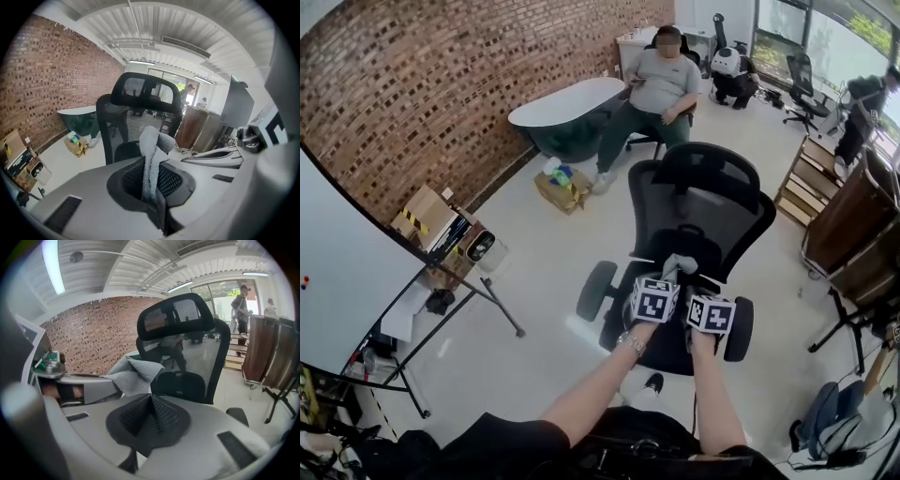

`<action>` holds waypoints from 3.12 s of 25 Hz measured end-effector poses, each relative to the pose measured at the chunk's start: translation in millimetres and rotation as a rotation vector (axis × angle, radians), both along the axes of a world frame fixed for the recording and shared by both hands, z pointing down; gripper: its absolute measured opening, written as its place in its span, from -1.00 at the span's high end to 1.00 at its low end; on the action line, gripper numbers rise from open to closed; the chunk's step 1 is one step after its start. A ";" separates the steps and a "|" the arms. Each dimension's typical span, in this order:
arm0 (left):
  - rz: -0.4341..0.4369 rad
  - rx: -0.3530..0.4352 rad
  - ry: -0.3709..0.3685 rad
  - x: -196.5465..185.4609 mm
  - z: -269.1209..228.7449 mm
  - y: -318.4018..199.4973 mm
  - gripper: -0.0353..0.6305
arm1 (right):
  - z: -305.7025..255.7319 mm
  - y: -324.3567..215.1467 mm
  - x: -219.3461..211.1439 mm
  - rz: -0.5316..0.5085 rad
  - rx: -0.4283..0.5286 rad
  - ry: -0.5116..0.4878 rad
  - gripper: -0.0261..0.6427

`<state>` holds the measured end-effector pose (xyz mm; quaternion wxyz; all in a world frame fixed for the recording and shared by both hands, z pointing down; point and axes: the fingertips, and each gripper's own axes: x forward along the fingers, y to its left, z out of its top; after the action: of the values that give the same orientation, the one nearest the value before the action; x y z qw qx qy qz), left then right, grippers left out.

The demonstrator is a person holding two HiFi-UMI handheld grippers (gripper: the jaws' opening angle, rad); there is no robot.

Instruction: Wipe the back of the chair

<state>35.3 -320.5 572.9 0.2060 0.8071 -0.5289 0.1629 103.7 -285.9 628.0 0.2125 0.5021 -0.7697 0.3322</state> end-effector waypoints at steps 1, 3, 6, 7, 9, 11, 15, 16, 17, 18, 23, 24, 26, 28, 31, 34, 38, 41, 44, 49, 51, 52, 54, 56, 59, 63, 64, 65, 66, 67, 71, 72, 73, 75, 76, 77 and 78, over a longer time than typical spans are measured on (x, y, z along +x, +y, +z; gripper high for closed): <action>-0.005 0.015 0.001 -7.5 -5.9 5.0 0.81 | 0.0 4.1 -5.6 -0.003 0.002 -0.005 0.91; -0.011 0.023 0.002 -19.9 -10.7 16.5 0.81 | -6.3 11.3 -14.9 0.001 0.019 -0.009 0.91; 0.004 -0.001 0.007 -31.3 -2.4 46.3 0.81 | -11.9 39.1 -27.2 0.015 0.037 -0.006 0.91; 0.014 0.006 0.012 -34.9 -4.0 58.1 0.81 | -11.1 52.2 -33.2 0.013 0.038 0.001 0.91; 0.033 0.032 0.023 -44.9 -13.2 82.6 0.81 | -9.5 79.8 -47.8 0.004 0.035 0.018 0.91; 0.047 0.036 0.029 -54.8 -18.8 111.4 0.81 | -8.8 113.4 -60.2 0.004 0.021 0.031 0.91; 0.093 0.029 0.059 -56.4 -24.0 171.5 0.81 | -3.9 186.5 -80.5 -0.007 -0.007 0.053 0.91; 0.100 0.024 0.064 -57.0 -23.1 181.8 0.81 | -3.0 199.5 -86.5 -0.012 -0.011 0.052 0.91; 0.109 0.018 0.065 -57.9 -21.8 190.1 0.81 | -3.0 209.6 -91.7 -0.016 -0.012 0.051 0.91; 0.117 0.013 0.061 -59.4 -20.3 196.5 0.81 | -3.9 216.5 -95.7 -0.019 -0.010 0.051 0.91; 0.122 0.002 0.031 -65.9 -18.6 215.0 0.81 | -12.5 227.4 -102.1 -0.032 0.004 0.054 0.91; 0.119 0.003 0.024 -66.1 -19.9 215.7 0.81 | -15.0 226.6 -101.6 -0.032 0.008 0.051 0.91; 0.121 0.010 0.020 -62.1 -24.9 216.8 0.81 | -21.4 225.1 -98.3 -0.027 0.020 0.046 0.91; 0.122 0.024 0.019 -57.9 -30.9 216.6 0.81 | -28.0 223.7 -95.3 -0.030 0.035 0.043 0.91; 0.117 0.043 0.030 -54.0 -39.8 215.8 0.81 | -29.9 223.2 -89.9 -0.035 0.039 0.042 0.91; 0.106 0.030 0.017 -53.3 -35.6 218.3 0.81 | -26.2 225.8 -82.4 -0.032 0.028 0.039 0.91; 0.102 0.039 0.027 -44.9 -39.6 217.3 0.81 | -27.1 227.4 -73.5 -0.039 0.028 0.034 0.91; 0.109 0.063 0.033 -37.3 -47.9 215.0 0.81 | -29.2 227.2 -68.2 -0.041 0.031 0.035 0.91; 0.103 0.038 0.030 -32.7 -38.3 214.5 0.81 | -30.1 224.6 -61.7 -0.036 0.038 0.031 0.91; 0.109 0.070 0.029 -28.9 -49.3 210.6 0.81 | -28.1 223.3 -60.7 -0.043 0.030 0.021 0.91; 0.109 0.069 0.031 -30.1 -48.5 210.2 0.81 | -27.7 223.2 -63.6 -0.050 0.029 0.019 0.91; 0.108 0.068 0.030 -30.6 -48.0 209.9 0.81 | -28.0 222.9 -64.6 -0.052 0.030 0.017 0.91; 0.100 0.050 0.022 -32.8 -43.0 209.7 0.81 | -29.9 222.2 -65.7 -0.056 0.033 0.014 0.91; 0.089 0.024 0.016 -36.3 -36.3 209.9 0.81 | -31.6 221.8 -67.1 -0.060 0.032 0.012 0.91; 0.096 0.066 0.026 -36.0 -49.1 208.1 0.81 | -31.8 223.3 -69.9 -0.066 0.027 0.011 0.91; 0.097 0.057 0.027 -38.5 -46.3 206.4 0.81 | -36.1 219.4 -75.0 -0.070 0.041 0.008 0.91; 0.097 0.055 0.025 -38.6 -45.3 206.6 0.81 | -34.6 220.3 -75.5 -0.073 0.035 0.007 0.91; 0.096 0.056 0.021 -38.8 -44.8 206.8 0.81 | -33.4 220.9 -75.6 -0.074 0.031 0.006 0.91; 0.096 0.058 0.017 -38.9 -44.7 206.9 0.81 | -32.6 221.4 -75.4 -0.075 0.028 0.006 0.91; 0.097 0.061 0.011 -38.6 -44.9 207.4 0.81 | -32.3 221.9 -75.2 -0.075 0.027 0.007 0.91; 0.101 0.037 -0.014 -39.0 -35.4 211.1 0.81 | -31.9 223.5 -76.9 -0.079 0.023 0.003 0.91; 0.101 0.034 -0.013 -39.1 -34.4 211.0 0.81 | -31.1 223.1 -77.2 -0.080 0.022 0.003 0.91; 0.103 0.039 -0.011 -38.4 -35.5 210.2 0.81 | -30.2 222.5 -77.2 -0.081 0.022 0.003 0.91; 0.099 0.025 -0.014 -39.9 -30.4 209.5 0.81 | -29.6 221.3 -77.0 -0.083 0.021 0.005 0.91; 0.096 0.018 -0.019 -41.2 -28.0 209.4 0.81 | -30.0 221.0 -77.1 -0.082 0.021 0.005 0.91; 0.097 0.022 -0.023 -41.4 -29.3 208.9 0.81 | -30.5 220.7 -77.1 -0.082 0.021 0.005 0.91; 0.101 0.031 -0.024 -40.7 -32.2 208.2 0.81 | -30.8 220.6 -76.8 -0.081 0.021 0.006 0.91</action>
<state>-5.4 -112.3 540.6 0.1786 0.8338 -0.4924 0.1746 26.9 -65.4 597.1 0.2227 0.4736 -0.7922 0.3139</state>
